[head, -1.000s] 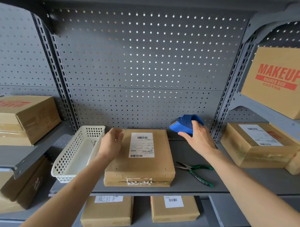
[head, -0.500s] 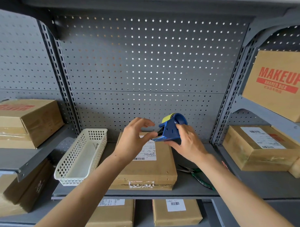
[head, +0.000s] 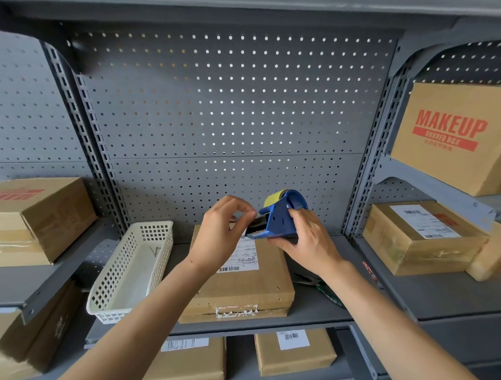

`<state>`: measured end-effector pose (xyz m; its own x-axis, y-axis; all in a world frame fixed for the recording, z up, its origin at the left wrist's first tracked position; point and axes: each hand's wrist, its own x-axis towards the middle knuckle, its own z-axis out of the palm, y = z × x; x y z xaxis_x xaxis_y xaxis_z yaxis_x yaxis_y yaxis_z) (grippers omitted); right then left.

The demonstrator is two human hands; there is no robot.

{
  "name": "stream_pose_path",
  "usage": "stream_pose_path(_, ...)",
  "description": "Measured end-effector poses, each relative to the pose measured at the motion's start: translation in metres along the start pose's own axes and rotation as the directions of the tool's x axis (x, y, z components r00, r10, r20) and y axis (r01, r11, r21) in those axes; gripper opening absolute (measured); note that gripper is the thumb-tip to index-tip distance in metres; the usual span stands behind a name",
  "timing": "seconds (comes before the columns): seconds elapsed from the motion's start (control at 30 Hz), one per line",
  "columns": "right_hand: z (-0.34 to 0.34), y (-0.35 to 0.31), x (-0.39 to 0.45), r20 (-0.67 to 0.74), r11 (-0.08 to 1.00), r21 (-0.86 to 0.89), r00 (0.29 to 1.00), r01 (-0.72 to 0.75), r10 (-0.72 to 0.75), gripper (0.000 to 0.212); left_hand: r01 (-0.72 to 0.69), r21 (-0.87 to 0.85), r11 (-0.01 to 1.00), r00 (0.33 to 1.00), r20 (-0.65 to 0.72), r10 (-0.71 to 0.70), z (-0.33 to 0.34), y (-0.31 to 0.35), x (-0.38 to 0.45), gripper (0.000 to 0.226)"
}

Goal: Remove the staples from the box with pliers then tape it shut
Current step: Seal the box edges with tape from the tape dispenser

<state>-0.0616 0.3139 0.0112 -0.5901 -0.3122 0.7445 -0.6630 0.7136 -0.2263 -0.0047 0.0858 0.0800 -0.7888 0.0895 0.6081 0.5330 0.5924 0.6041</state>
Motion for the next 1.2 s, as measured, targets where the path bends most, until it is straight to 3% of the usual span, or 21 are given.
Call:
stream_pose_path(0.47, -0.055, -0.022, -0.058, -0.196, 0.961, -0.204, 0.970, -0.185, 0.145, 0.078, 0.024, -0.252, 0.967, 0.973, 0.227, 0.035, 0.030, 0.027, 0.019, 0.010)
stream_pose_path(0.67, -0.062, -0.046, -0.087, -0.244, 0.929, -0.195, 0.933, -0.314, 0.264, 0.077, 0.044, -0.294, 0.955, 0.942, 0.331, 0.059, 0.037, 0.031, 0.011, 0.019)
stream_pose_path(0.83, -0.055, -0.075, -0.107, -0.285, 0.888, -0.148, 0.879, -0.435, 0.383, 0.075, 0.088, -0.288, 0.954, 0.907, 0.419, 0.042, 0.039, 0.026, 0.003, 0.012)
stream_pose_path(0.97, -0.043, -0.097, -0.127, -0.204, 0.801, -0.013, 0.785, -0.599, 0.584, 0.067, 0.115, -0.257, 0.960, 0.859, 0.511, 0.034, 0.041, 0.017, -0.005, 0.013)
stream_pose_path(1.2, -0.021, -0.141, -0.152, -0.068, 0.497, 0.188, 0.494, -0.847, 0.867, 0.050, 0.104, -0.175, 0.979, 0.758, 0.651, 0.036, 0.042, 0.001, -0.018, 0.010)
